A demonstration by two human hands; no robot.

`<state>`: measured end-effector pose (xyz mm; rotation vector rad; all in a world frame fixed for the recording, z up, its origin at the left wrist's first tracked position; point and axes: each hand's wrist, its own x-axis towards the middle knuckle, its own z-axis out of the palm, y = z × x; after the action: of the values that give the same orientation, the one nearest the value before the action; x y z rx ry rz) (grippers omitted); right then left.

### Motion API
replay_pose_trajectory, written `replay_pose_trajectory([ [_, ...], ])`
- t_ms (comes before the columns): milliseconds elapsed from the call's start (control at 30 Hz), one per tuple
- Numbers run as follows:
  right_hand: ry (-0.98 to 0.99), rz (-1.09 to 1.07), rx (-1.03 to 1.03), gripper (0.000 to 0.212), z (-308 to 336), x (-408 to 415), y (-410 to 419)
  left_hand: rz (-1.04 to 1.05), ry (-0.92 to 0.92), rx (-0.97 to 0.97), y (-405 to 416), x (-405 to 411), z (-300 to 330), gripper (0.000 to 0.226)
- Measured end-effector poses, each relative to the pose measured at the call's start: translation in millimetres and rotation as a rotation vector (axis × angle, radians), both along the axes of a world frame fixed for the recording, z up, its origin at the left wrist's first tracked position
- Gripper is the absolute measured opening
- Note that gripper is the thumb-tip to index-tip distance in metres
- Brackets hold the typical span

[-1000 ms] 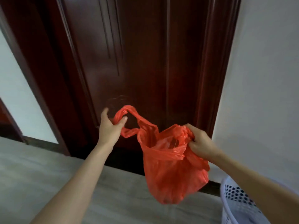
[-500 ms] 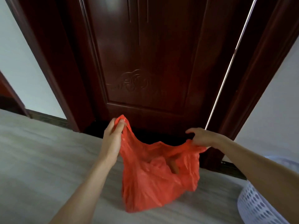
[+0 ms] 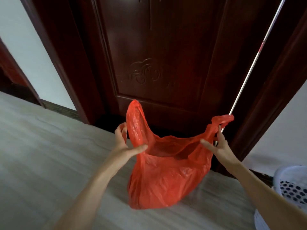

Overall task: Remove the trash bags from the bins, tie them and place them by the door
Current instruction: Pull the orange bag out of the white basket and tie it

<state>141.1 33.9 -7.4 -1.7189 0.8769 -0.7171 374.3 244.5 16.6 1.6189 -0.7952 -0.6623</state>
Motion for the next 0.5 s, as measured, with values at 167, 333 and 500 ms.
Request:
replay_pose_trajectory([
  [167, -0.009, 0.006, 0.184, 0.079, -16, 10, -9, -0.140, -0.130, 0.305, -3, -9, -41, 0.133],
  [333, -0.101, -0.231, 0.400, 0.020, -32, 29, -16, 0.174, -0.196, 0.277, -44, -16, -57, 0.041],
  [500, -0.266, -0.361, 0.506, 0.027, -45, 9, -30, 0.531, 0.417, -0.040, -51, -21, -85, 0.009],
])
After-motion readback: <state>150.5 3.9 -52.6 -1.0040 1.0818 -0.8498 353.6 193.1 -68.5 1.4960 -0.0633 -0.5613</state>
